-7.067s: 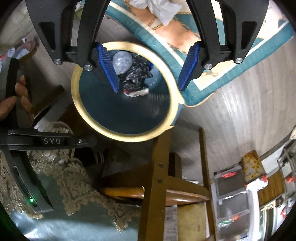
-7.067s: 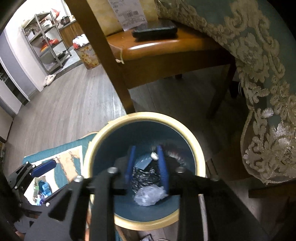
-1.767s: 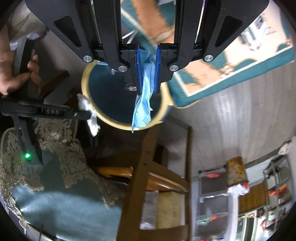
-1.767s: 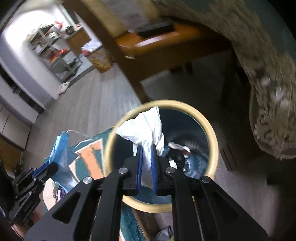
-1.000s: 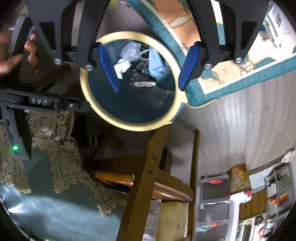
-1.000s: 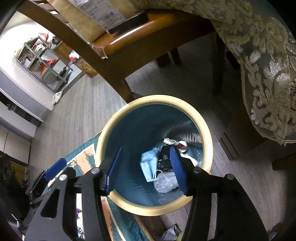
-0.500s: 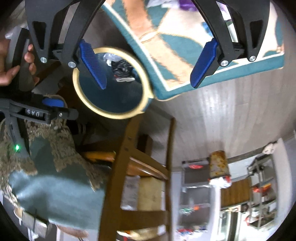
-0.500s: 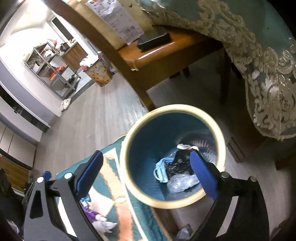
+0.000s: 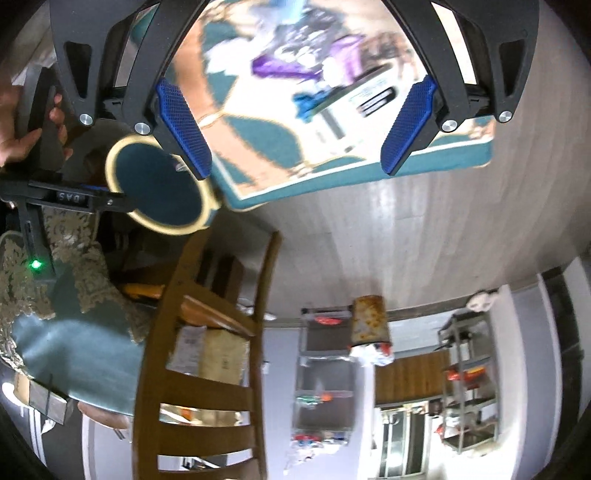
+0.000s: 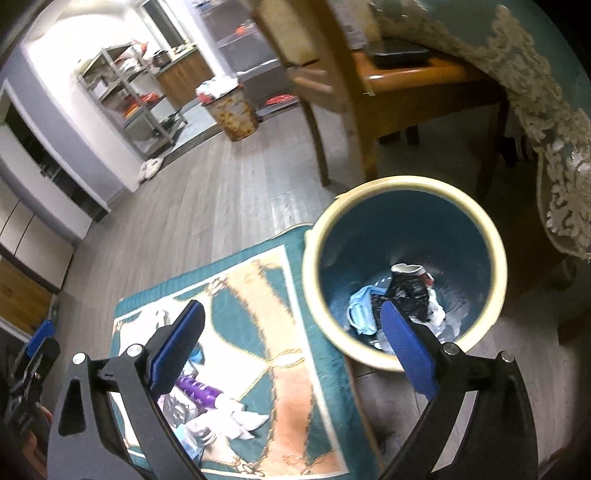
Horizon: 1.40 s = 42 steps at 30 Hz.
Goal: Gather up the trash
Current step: 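Move both open grippers back toward the cushion, then grasp the white tissue with the right gripper while the left gripper grasps the blue mask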
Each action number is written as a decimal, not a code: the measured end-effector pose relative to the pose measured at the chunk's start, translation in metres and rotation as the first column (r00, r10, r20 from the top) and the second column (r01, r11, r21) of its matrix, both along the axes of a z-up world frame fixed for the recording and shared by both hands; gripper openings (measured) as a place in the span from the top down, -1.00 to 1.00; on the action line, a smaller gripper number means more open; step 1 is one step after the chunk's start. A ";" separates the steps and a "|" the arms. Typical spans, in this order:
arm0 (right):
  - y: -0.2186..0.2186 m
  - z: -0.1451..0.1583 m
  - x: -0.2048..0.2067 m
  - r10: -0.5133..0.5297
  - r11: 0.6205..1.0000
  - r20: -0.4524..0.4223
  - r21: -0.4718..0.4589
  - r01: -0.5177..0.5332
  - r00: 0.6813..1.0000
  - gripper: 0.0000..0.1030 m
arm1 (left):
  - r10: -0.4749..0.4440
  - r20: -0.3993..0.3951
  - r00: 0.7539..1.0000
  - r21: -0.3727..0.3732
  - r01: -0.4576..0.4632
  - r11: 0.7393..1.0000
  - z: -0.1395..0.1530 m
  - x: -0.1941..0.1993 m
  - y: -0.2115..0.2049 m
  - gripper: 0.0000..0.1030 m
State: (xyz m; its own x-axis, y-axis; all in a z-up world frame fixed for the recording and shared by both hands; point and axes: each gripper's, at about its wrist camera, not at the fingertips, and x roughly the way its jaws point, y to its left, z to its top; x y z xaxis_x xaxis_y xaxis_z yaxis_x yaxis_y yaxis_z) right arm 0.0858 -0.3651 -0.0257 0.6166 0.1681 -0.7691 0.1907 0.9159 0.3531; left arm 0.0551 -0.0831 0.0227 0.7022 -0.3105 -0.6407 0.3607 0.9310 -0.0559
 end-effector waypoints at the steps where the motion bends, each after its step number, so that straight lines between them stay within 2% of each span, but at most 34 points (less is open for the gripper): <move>1: 0.009 0.000 -0.002 0.014 1.000 0.002 -0.020 -0.014 1.000 -0.83 | 0.011 0.002 1.000 0.020 -0.011 1.000 -0.002 -0.004 0.009 -0.79; 4: 0.029 -0.002 -0.007 0.053 0.997 0.009 -0.058 -0.052 0.999 -0.83 | 0.037 -0.005 0.999 0.050 -0.037 0.998 -0.008 -0.012 0.029 -0.79; 10: 0.067 -0.017 -0.019 0.132 0.985 -0.017 -0.110 -0.133 0.991 -0.84 | 0.078 -0.038 0.996 0.048 -0.077 0.996 -0.026 -0.028 0.062 -0.79; 12: 0.076 -0.022 -0.020 0.140 0.981 -0.033 -0.133 -0.143 0.990 -0.84 | 0.095 -0.059 0.994 0.050 -0.092 0.994 -0.040 -0.034 0.070 -0.79; 17: 0.092 -0.043 -0.030 0.118 0.990 -0.066 -0.064 -0.123 0.991 -0.84 | 0.115 -0.079 0.990 0.072 -0.110 0.991 -0.067 -0.049 0.072 -0.79; 23: 0.110 -0.070 -0.037 0.159 0.984 -0.156 -0.051 -0.169 0.975 -0.83 | 0.039 -0.176 0.984 0.088 -0.024 0.996 -0.091 -0.055 0.062 -0.79; 24: 0.114 -0.076 -0.037 0.178 0.981 -0.185 -0.050 -0.190 0.967 -0.76 | 0.026 -0.195 0.980 0.094 -0.008 0.996 -0.096 -0.055 0.060 -0.79; 25: 0.115 -0.080 -0.037 0.189 0.978 -0.199 -0.045 -0.201 0.962 -0.61 | 0.019 -0.211 0.977 0.106 0.004 0.994 -0.101 -0.056 0.058 -0.79; 31: 0.120 -0.092 -0.039 0.237 0.969 -0.238 -0.013 -0.247 0.942 -0.21 | -0.046 -0.310 0.950 0.174 0.104 0.979 -0.130 -0.060 0.035 -0.79; 37: 0.134 -0.106 -0.038 0.298 0.945 -0.290 -0.042 -0.323 0.910 -0.05 | -0.098 -0.361 0.927 0.201 0.180 0.963 -0.145 -0.068 0.017 -0.73; 42: 0.140 -0.115 -0.035 0.321 0.935 -0.315 -0.044 -0.351 0.893 0.07 | -0.107 -0.419 0.902 0.196 0.205 0.959 -0.157 -0.068 0.014 -0.42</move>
State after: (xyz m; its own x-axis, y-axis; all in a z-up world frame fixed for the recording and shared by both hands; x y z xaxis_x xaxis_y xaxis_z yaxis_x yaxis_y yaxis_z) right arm 0.0511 -0.2247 -0.1412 0.2756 0.2398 -0.9309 -0.0523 0.9707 0.2346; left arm -0.0124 -0.0694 -0.1344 0.3253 -0.2048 -0.9232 0.4945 0.8690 -0.0185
